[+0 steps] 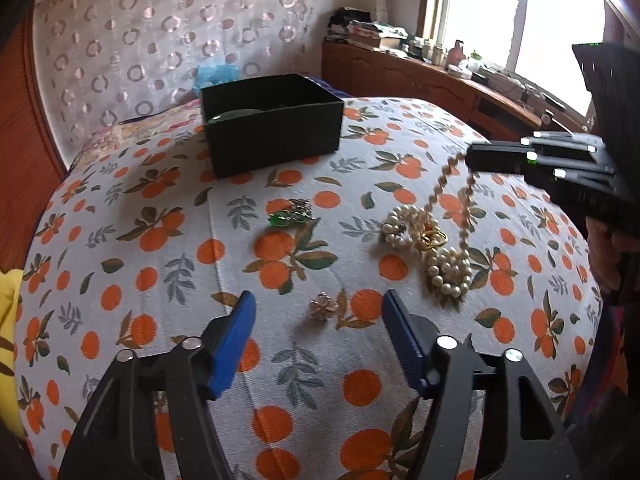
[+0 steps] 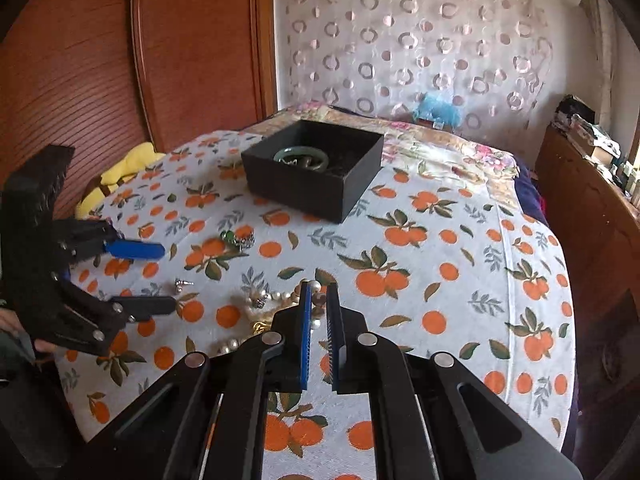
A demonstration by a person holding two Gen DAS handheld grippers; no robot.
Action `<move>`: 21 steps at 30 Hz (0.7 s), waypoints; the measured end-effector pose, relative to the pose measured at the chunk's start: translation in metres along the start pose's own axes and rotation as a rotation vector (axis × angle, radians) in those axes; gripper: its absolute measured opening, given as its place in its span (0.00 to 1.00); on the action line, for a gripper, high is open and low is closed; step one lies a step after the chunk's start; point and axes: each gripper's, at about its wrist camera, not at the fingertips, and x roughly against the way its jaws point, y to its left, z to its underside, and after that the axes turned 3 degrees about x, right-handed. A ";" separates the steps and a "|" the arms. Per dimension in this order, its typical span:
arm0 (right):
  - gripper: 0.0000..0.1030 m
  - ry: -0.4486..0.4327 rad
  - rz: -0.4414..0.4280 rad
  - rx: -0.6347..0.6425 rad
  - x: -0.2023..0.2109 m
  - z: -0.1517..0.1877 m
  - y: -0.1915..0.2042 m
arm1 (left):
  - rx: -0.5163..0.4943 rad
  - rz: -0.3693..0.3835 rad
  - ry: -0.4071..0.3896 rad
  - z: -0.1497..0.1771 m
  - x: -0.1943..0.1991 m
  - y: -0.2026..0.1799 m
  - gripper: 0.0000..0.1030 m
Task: Organize jewelry
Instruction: 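Lift the pearl necklace with the right gripper while the left grasps the small flower brooch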
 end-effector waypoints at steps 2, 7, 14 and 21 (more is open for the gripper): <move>0.08 -0.005 0.002 0.003 0.002 -0.001 0.000 | -0.011 0.002 0.010 0.000 -0.003 -0.003 0.48; 0.08 -0.010 -0.001 0.003 0.003 -0.002 0.000 | -0.019 -0.004 0.025 -0.001 -0.010 -0.005 0.33; 0.08 -0.028 -0.009 0.013 0.008 -0.009 0.004 | -0.036 -0.017 0.015 0.001 -0.011 -0.005 0.14; 0.08 -0.067 -0.014 0.026 0.018 -0.026 0.009 | -0.029 -0.009 -0.023 -0.003 0.000 -0.005 0.14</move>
